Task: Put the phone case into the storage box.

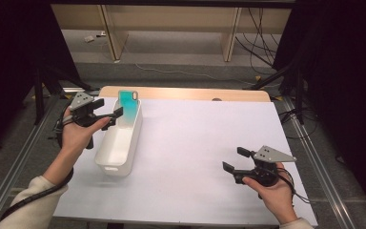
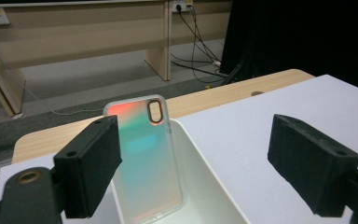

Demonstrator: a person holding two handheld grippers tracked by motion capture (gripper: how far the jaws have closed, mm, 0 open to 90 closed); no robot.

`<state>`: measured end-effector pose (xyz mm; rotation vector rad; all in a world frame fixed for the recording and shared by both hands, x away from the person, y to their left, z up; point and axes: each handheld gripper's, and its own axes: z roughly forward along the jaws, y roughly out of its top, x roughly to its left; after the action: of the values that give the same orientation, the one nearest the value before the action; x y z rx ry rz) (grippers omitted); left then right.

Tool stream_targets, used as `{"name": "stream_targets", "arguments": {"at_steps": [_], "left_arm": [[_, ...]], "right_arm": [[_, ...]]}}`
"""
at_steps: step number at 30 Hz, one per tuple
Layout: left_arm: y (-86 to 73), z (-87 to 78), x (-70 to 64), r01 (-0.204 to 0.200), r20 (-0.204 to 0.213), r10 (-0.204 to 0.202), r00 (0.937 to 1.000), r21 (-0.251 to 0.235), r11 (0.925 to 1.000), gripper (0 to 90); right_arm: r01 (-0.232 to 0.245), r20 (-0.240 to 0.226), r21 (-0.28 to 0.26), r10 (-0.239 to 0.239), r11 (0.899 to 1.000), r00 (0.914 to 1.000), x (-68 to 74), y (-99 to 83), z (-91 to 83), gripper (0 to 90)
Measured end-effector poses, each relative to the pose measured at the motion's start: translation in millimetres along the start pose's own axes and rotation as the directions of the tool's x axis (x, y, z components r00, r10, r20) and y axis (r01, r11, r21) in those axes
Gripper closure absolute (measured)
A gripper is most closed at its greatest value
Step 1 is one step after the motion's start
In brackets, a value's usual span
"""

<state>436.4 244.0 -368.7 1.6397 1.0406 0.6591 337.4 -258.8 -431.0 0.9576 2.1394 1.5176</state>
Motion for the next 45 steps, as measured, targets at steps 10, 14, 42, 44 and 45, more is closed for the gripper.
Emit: {"name": "stream_targets", "arguments": {"at_steps": [10,14,42,44,45], "left_arm": [[-13.7,-19.3,-16.7,-0.017,0.028,0.017,0.9994,-0.005,0.9998,13.3],[-18.9,-24.9,-22.2,-0.025,0.039,0.026,0.9989,-0.005,0.9997,9.7],[-52.2,-51.9,-51.4,-0.053,0.142,0.062,0.9879,-0.067,0.9964,2.0],[-54.8,-52.6,-52.9,-0.059,0.147,0.068,0.9868,-0.065,0.9961,2.0],[-56.4,-52.6,-54.0,-0.055,0.15,0.064,0.9866,-0.065,0.9964,2.0]], "right_arm": [[-0.003,0.005,0.017,0.003,1.0,1.0,0.3,1.4,-2.3,21.0],[-0.004,0.007,0.01,0.004,1.0,1.0,0.3,1.5,-2.0,20.7],[0.009,0.013,0.04,-0.01,0.999,0.9999,1.1,3.2,-5.0,19.7],[0.016,0.011,0.012,-0.016,1.0,0.9998,0.7,2.0,-2.4,19.7],[0.014,0.01,0.015,-0.014,1.0,0.9999,0.9,2.0,-2.5,19.7]]}}
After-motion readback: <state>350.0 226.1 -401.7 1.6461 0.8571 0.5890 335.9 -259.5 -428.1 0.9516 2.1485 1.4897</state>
